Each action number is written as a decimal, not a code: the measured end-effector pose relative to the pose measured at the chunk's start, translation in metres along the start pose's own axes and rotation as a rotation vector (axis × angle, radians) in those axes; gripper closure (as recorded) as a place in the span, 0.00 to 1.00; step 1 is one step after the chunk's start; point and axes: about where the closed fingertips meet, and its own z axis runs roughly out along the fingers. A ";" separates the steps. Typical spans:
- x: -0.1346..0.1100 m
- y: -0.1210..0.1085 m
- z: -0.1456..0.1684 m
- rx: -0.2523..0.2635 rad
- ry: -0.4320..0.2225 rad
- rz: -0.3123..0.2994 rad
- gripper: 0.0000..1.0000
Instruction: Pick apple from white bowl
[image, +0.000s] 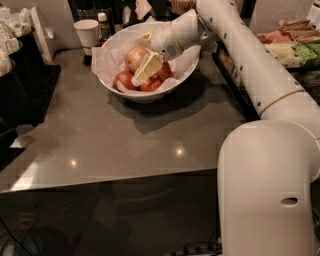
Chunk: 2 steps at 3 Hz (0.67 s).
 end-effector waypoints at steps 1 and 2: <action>0.007 -0.001 0.008 -0.012 -0.010 0.004 0.26; 0.008 -0.001 0.009 -0.011 -0.015 0.001 0.49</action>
Offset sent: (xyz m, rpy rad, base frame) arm 0.0036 -0.0041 -0.0124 0.0222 -0.0056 0.0046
